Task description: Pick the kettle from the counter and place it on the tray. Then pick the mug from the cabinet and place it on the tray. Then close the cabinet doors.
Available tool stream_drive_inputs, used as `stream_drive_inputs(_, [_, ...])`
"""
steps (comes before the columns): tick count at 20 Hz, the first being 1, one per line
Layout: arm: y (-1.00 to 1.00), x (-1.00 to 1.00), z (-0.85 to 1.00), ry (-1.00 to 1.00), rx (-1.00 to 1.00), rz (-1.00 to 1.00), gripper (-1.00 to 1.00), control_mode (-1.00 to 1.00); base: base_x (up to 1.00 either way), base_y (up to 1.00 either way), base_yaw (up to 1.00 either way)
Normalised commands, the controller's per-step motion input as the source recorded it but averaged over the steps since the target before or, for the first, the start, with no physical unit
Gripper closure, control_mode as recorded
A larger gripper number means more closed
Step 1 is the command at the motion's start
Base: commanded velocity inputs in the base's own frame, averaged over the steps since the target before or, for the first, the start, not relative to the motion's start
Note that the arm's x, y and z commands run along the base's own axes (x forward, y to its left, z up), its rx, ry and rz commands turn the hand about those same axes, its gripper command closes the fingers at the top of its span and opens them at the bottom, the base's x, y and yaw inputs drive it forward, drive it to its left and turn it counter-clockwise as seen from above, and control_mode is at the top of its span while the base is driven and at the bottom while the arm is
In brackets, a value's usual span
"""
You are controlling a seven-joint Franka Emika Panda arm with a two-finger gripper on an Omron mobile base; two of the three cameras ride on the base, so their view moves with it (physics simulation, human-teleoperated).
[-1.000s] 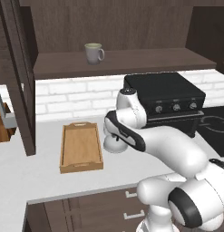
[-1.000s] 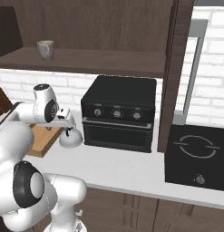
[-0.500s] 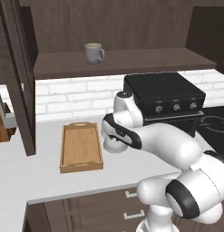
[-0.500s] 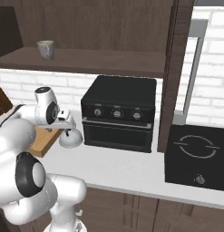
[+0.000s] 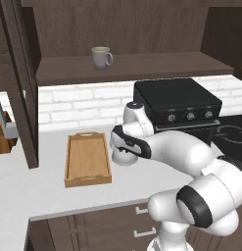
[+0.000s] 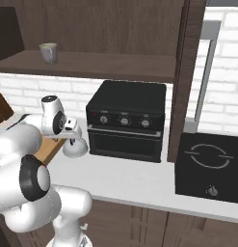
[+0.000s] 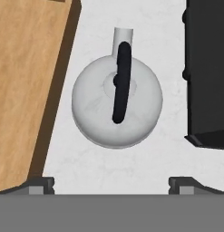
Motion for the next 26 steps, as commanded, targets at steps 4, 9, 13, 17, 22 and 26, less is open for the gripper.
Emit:
stream_drive_inputs(4, [-0.05,0.18,-0.07,0.0,0.03,0.0,-1.0,-1.0,0.0,0.0,0.0])
stream_drive_inputs(9, [0.0,0.2,-0.04,0.0,0.01,-0.01,-1.0,-1.0,0.0,0.0,0.0])
stream_drive_inputs(13, [0.0,0.2,-0.07,0.0,0.02,-0.01,-1.0,-1.0,0.0,0.0,0.0])
stream_drive_inputs(17, [0.0,0.18,-0.11,0.0,0.01,-0.02,-1.0,-1.0,0.0,0.0,0.0])
stream_drive_inputs(22, [-0.02,0.15,-0.1,0.0,0.02,0.0,-1.0,-1.0,0.0,0.0,0.0])
stream_drive_inputs(26, [-0.01,0.16,-0.14,0.0,0.02,0.0,-1.0,-1.0,0.0,0.0,0.0])
